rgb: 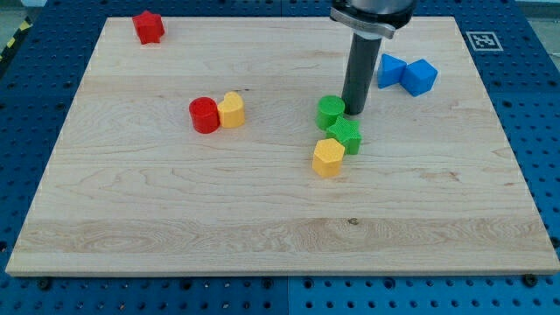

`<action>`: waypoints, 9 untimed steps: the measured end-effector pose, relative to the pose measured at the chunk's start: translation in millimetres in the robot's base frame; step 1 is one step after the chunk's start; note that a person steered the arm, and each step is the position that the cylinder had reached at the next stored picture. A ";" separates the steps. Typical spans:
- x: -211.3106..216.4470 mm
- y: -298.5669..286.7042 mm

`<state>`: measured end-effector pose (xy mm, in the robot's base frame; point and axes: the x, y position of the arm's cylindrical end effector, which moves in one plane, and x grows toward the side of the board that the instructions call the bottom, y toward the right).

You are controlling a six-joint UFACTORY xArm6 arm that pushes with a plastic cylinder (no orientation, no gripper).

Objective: Separate the blue cube and blue triangle from each other

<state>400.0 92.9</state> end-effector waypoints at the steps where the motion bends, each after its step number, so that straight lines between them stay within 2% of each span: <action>1: -0.1 8.6; 3: -0.8 67.5; 4: -33.0 91.4; 5: -34.5 122.0; 6: -47.3 128.4; 7: -75.3 119.7; 9: -76.6 57.2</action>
<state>323.3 150.0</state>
